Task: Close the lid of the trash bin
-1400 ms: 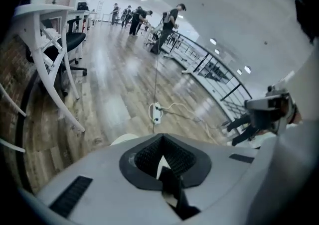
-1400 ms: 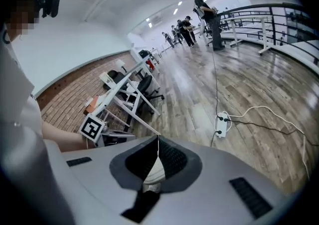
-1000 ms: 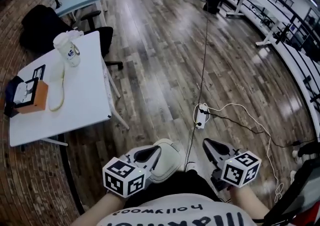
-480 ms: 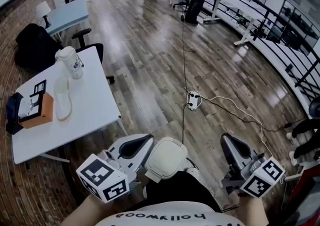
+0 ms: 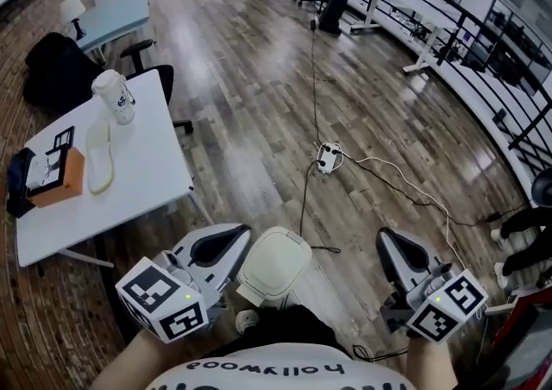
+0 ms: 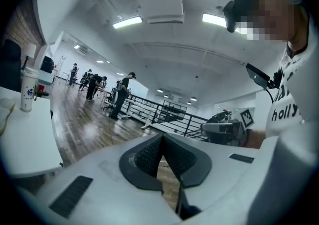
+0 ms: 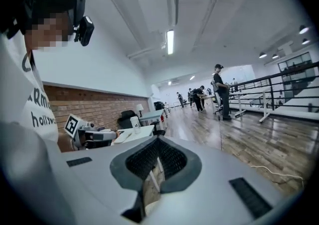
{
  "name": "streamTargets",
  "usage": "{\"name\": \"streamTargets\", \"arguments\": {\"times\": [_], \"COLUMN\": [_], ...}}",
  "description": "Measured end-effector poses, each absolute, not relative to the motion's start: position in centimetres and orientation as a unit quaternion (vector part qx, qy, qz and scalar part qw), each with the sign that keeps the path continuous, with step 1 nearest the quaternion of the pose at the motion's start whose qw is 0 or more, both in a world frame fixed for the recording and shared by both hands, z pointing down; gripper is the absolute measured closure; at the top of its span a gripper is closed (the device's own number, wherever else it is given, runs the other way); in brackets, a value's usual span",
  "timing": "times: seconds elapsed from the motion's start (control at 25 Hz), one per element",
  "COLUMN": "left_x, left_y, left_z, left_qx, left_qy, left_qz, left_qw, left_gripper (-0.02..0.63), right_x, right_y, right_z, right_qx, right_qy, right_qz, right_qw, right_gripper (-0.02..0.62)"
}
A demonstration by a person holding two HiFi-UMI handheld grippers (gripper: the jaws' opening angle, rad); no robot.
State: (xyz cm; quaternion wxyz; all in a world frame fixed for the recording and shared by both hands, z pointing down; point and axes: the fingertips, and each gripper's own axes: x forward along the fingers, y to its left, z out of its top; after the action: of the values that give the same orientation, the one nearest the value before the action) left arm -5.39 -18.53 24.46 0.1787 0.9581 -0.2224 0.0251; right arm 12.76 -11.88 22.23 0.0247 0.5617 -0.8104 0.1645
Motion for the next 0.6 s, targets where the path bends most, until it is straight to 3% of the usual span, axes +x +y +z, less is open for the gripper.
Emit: {"name": "streamTargets", "arguments": {"times": [0.28, 0.6], "left_x": [-1.3, -1.7], "left_y": [-17.1, -16.0], "left_z": [24.5, 24.9], "left_qx": [0.954, 0.944], "left_qy": [-0.248, -0.279], "left_qz": [0.022, 0.022], "left_qw": [0.168, 0.175], "left_gripper": [0.598, 0.598], "right_x": [14.2, 14.8], "right_y": [-11.0, -10.4], "right_z": [24.6, 24.0], "right_qx": [0.524, 0.511], "right_qy": [-0.833, -0.844], "right_qz": [0.160, 0.139], "right_qw": [0.071, 0.085], "right_gripper": [0.586, 0.586]}}
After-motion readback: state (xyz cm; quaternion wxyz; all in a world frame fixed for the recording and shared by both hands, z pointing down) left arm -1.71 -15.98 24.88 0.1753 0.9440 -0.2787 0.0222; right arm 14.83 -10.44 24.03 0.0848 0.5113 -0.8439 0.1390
